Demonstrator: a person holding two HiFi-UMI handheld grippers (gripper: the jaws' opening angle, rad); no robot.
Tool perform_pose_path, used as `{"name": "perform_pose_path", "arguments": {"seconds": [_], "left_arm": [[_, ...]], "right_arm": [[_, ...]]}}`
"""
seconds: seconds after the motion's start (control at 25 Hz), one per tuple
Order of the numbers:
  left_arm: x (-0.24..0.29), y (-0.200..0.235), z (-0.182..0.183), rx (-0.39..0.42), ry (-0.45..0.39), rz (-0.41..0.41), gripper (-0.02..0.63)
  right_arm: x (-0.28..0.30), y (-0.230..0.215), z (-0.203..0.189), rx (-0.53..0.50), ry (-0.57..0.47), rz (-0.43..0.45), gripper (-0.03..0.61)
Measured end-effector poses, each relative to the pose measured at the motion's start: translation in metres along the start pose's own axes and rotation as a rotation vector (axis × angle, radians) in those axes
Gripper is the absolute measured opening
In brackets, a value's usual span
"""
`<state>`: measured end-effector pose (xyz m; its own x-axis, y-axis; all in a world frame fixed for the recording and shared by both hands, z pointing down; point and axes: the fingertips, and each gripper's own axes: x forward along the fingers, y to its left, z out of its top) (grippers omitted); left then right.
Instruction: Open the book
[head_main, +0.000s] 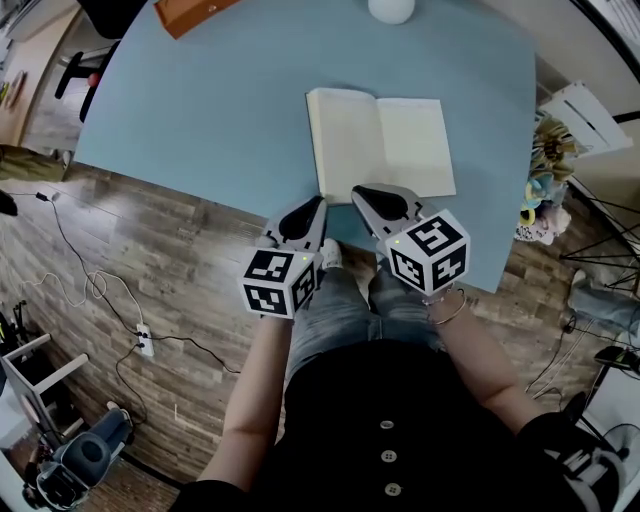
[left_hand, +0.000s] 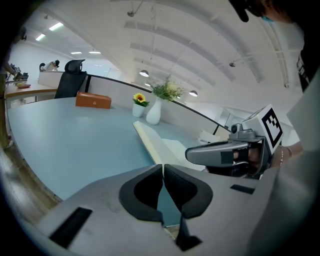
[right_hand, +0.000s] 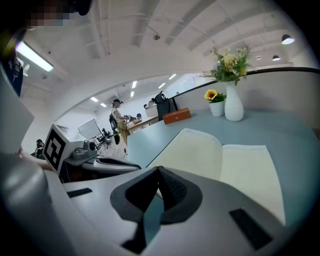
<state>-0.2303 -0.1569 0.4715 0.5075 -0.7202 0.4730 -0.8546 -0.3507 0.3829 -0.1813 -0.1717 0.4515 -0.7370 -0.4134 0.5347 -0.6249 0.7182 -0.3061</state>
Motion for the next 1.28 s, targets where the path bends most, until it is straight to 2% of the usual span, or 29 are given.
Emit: {"name": "perform_pose_path", "arguments": {"seconds": [0.28,0.48,0.8,1.28], "left_arm": [[0.007,0.021,-0.022,-0.089,0.052,0.047,0.014],[0.012,0.030,-0.033,-0.139,0.074,0.036,0.012],[0.017,0.035,-0.042,-0.151,0.103,0.019,0.012],[0.023,0.040,-0.049,-0.158,0.147,0.041,0.012]], "right_arm": [[0.017,-0.003,-0.019,0.031,0.051,-0.012,0.003],[0.028,-0.003,-0.028,0.043,0.075,-0.012,0.003],[0.043,-0.001,-0.041,0.066,0.113,-0.014,0.002],[0.044,0.001,-0.042,0.063,0.126,-0.015,0.003]]}}
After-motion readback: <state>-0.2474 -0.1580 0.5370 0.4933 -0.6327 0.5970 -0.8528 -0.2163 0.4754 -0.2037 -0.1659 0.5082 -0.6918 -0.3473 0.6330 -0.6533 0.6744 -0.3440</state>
